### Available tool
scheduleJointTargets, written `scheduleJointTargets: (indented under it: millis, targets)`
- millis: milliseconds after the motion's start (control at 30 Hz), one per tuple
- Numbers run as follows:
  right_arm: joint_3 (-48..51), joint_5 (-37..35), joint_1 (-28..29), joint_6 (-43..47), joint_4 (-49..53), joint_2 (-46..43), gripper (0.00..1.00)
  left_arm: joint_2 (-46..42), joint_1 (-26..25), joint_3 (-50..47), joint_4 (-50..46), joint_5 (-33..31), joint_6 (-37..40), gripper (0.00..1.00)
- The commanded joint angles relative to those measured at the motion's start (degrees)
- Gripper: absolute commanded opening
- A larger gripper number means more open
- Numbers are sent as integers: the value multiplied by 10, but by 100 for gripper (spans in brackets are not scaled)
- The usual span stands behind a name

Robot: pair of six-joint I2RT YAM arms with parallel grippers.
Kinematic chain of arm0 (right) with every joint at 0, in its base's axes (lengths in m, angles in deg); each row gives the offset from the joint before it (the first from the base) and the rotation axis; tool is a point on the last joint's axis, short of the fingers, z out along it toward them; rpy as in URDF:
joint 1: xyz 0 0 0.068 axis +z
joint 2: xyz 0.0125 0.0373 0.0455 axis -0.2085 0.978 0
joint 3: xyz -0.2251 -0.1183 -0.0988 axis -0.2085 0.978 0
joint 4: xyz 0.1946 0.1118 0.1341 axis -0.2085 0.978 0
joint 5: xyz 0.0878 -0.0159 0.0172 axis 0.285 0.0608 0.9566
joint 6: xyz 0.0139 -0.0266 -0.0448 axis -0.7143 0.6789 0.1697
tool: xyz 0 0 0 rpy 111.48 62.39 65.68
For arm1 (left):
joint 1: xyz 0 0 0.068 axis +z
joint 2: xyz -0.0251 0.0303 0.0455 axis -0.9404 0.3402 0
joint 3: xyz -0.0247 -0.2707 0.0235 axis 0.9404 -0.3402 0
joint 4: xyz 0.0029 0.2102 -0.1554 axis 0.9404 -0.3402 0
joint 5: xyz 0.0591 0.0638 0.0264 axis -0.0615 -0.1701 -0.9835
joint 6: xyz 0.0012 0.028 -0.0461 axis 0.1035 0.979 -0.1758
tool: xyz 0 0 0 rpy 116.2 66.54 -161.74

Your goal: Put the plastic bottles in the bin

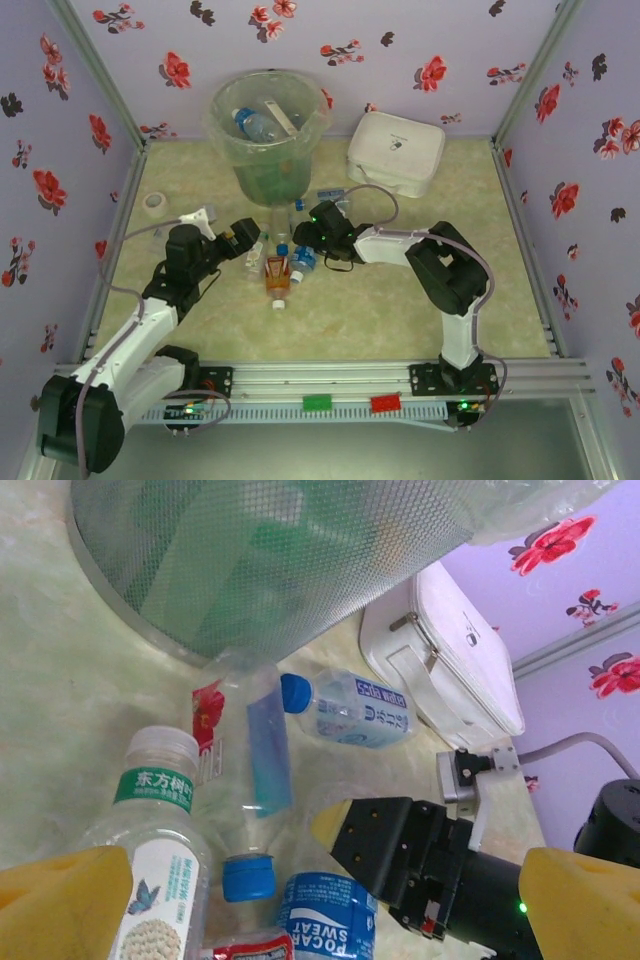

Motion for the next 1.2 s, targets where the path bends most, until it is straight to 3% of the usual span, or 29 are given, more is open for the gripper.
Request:
scheduleJointTargets:
  millis: [0,200,333,667,900,1167]
  targets:
    - [-2,-13,-2,3,27,1,72,-14,-18,-24,22,16,-20,100]
    - [19,36,-19,5,-9,-14,54,-9,-65,-44,36,21,-21,100]
    - [45,68,-32,15,-52,-52,49,16,-89,-40,64,33,-13,100]
    - [66,83,-74,66,1,-204,50,158,-167,26,212,121,-11,100]
    - [70,63,-83,97,44,-290,50,249,-240,113,226,128,25,100]
    - [117,60,-83,79,39,-358,50,325,-256,169,230,137,25,99]
